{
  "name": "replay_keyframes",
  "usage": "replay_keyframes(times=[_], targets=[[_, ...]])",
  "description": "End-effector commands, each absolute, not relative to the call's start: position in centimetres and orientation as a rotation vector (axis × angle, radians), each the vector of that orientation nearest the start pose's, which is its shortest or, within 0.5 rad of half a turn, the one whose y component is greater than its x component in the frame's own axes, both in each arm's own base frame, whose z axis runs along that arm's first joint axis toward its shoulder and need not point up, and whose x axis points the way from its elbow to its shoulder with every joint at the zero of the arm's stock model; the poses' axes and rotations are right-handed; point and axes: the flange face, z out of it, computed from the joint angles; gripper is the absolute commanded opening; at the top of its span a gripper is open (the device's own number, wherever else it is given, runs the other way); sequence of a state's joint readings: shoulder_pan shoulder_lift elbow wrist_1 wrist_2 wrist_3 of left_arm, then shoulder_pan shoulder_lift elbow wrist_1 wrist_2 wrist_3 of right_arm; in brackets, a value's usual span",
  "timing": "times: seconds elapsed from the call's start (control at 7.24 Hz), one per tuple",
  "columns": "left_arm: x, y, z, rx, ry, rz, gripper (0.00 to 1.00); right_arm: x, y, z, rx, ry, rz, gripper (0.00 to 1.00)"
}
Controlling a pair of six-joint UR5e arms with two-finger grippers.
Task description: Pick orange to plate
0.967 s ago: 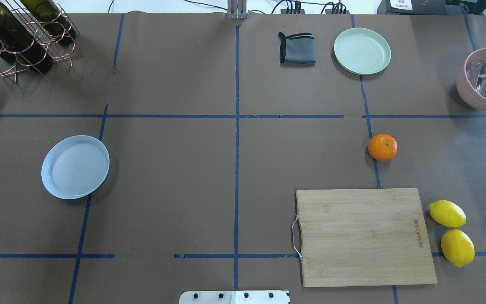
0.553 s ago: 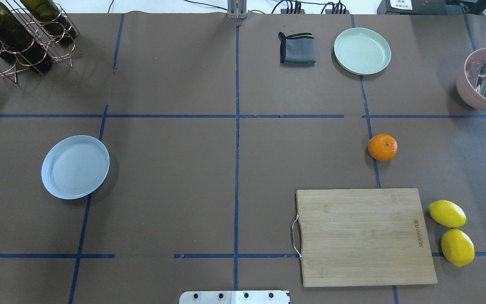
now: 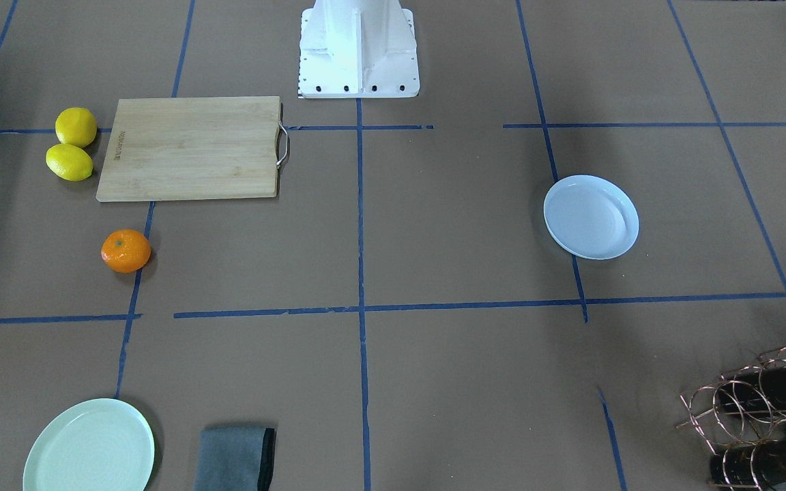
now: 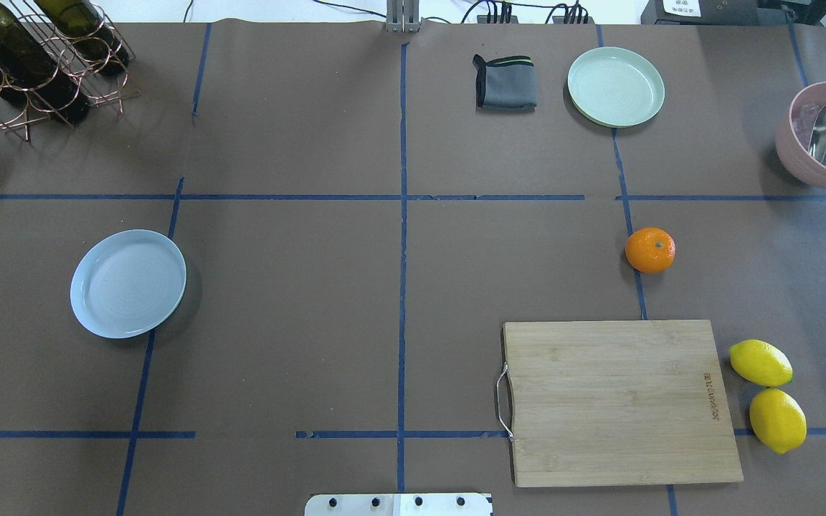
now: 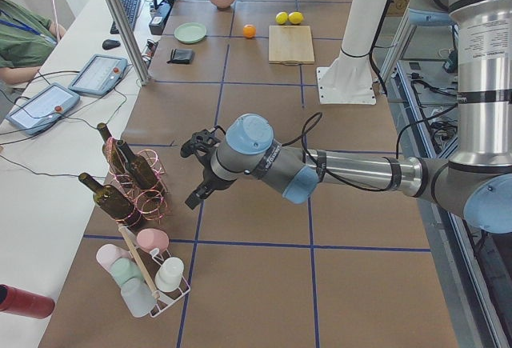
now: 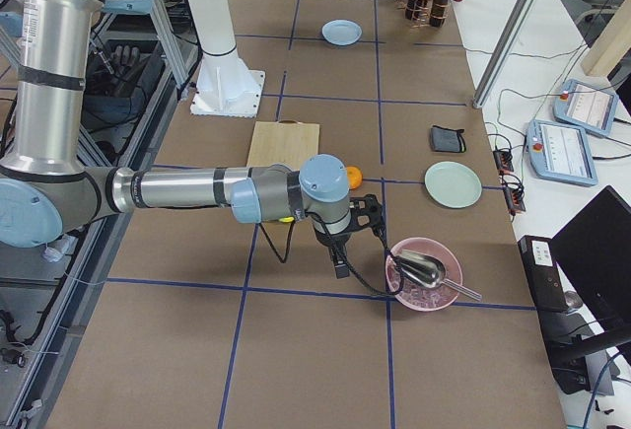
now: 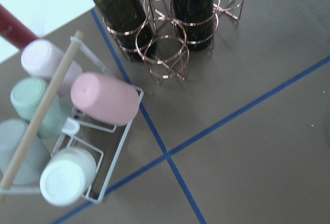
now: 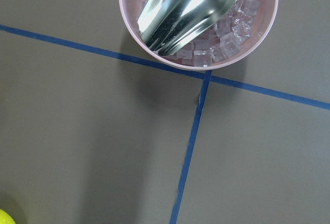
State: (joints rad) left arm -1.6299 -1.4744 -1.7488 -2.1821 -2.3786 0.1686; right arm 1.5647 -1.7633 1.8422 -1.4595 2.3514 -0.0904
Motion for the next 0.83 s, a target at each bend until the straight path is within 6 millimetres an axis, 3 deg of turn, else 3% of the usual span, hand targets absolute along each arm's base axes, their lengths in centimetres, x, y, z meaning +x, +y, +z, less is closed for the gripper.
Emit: replay_keyframes(times=[0.0,0.14,0.28,0.41,0.69], targets=[[-5.7,-47.6,52.7,0.805,0.814,0.408,1.00,6.1,-41.6,60.5,0.202,-0.773,-0.163,1.00],[0.5,-47.2,51.8,0.825,0.890,0.512,1.00,6.0,-41.2,60.7,0.202,-0.781,-0.163,1.00],[7.3,-46.8,52.3,0.646,1.005,0.421,1.00,6.0,-41.1,61.0,0.199,-0.781,-0.160,1.00],[10.7,-47.0,52.6,0.597,0.966,0.321,1.00,6.0,-40.7,61.2,0.195,-0.781,-0.159,1.00],[15.1,-46.2,53.8,0.511,0.926,0.150,0.96,6.0,-40.3,61.6,0.187,-0.782,-0.156,1.00]])
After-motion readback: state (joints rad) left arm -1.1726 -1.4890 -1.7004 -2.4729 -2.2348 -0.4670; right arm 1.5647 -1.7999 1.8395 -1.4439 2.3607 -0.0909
